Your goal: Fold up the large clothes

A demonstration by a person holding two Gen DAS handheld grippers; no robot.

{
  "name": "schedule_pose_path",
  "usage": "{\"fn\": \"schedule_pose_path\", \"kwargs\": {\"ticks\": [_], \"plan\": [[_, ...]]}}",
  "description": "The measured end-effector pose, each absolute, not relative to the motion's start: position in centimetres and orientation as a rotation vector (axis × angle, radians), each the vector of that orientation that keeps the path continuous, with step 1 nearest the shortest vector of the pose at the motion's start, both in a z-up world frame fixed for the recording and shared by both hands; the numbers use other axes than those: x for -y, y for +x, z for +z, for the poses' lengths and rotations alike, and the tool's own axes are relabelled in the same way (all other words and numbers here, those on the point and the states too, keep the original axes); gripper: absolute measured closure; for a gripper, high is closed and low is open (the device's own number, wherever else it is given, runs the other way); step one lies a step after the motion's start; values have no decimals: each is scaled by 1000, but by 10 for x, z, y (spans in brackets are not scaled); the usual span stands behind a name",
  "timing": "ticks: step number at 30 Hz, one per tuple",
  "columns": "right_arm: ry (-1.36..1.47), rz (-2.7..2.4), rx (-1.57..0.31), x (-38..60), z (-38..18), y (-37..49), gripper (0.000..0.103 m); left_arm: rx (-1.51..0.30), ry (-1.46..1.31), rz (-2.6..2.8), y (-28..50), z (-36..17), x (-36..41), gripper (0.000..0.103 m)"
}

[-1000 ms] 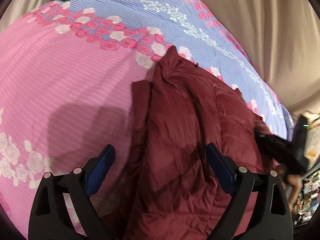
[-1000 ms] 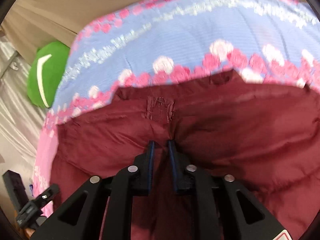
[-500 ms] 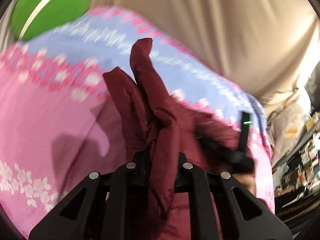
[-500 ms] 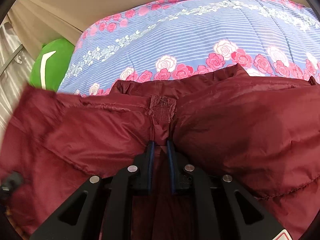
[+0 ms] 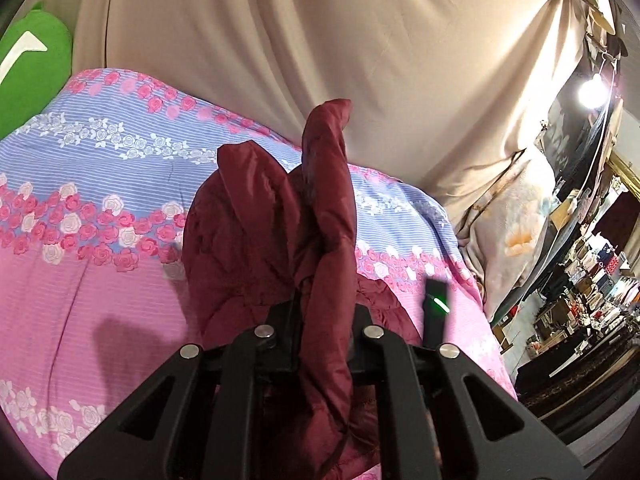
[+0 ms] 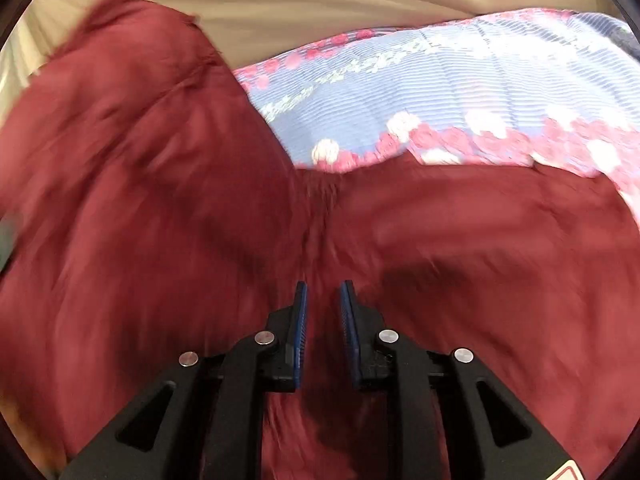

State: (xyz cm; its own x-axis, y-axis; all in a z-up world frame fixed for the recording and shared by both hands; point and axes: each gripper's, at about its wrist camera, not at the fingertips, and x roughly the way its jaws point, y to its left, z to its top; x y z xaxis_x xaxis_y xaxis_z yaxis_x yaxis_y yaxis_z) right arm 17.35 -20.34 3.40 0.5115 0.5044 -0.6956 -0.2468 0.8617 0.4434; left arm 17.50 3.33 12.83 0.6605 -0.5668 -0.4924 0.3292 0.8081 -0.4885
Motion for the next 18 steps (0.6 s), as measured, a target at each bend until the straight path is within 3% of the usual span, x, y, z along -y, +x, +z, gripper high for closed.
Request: {"fn": "schedule_pose_path", "kwargs": {"ticks": [9, 14, 18], "plan": [[283, 605, -1048, 166, -16, 141, 86, -661, -404, -516, 158, 135, -31, 93], [346, 712, -1084, 145, -28, 160, 96, -657, -392, -472, 145, 136, -37, 93], [398, 716, -1100, 151, -27, 162, 98, -666, -355, -484, 146, 134, -19, 93]]}}
